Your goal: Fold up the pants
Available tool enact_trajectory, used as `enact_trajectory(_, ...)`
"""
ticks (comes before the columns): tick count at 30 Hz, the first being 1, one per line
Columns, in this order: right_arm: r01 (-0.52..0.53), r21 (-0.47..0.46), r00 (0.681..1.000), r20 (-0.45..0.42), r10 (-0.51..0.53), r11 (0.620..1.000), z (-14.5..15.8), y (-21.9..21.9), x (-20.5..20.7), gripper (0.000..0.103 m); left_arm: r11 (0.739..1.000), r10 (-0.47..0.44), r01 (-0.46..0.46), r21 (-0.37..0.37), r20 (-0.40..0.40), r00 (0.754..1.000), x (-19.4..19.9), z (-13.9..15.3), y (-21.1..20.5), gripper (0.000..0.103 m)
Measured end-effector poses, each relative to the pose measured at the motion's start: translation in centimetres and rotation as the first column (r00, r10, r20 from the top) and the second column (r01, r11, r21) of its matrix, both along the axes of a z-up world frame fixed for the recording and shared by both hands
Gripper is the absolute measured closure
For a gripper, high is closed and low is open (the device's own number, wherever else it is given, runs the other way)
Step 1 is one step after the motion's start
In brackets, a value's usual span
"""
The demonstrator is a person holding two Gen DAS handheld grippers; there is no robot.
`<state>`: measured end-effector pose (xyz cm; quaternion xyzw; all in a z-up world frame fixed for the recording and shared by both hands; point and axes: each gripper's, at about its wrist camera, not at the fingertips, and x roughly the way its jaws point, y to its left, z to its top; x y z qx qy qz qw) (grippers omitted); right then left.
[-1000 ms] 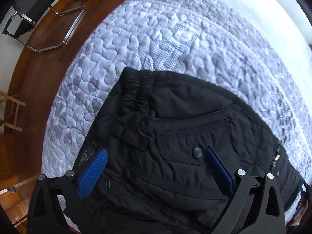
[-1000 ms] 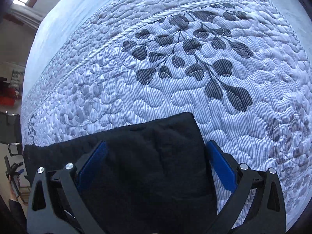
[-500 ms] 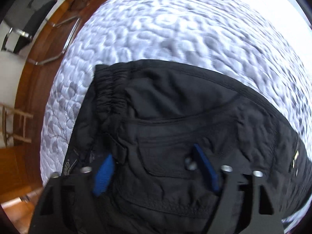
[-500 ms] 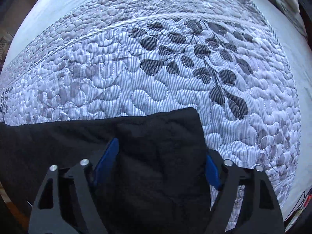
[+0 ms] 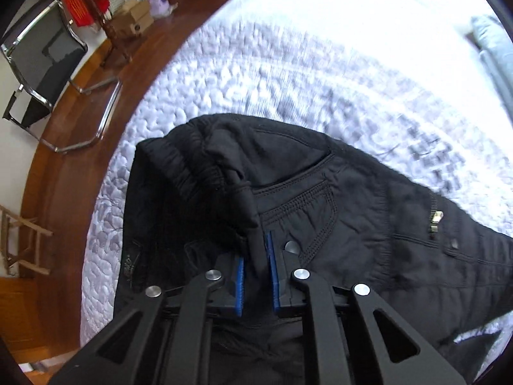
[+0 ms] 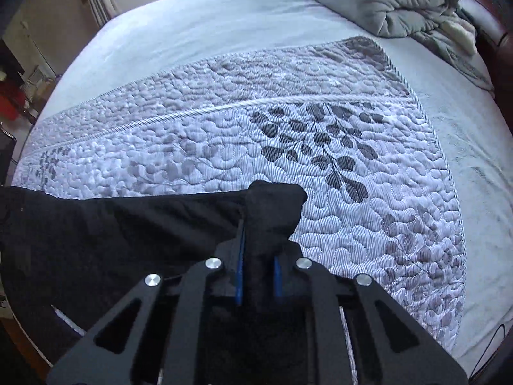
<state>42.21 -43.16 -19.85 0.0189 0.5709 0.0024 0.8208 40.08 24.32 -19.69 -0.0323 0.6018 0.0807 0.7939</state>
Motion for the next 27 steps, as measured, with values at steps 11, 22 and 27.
enact_trajectory(11,-0.079,0.038,0.928,0.367,0.06,0.996,9.5,-0.1,-10.3,0.091,0.991,-0.022,0.072,-0.112,0.398,0.917,-14.2,7.6,2.1,0.09)
enact_trajectory(22,0.037,0.138,0.922,0.378,-0.087,0.99,8.1,-4.9,-24.5,0.091,0.97,0.172,-0.063,-0.233,0.485,0.857,-28.0,5.2,9.5,0.087)
enact_trajectory(27,0.089,0.157,0.937,0.322,-0.136,0.984,5.6,-4.9,-29.5,0.091,0.952,0.266,-0.159,-0.262,0.446,0.854,-31.5,3.6,11.9,0.083)
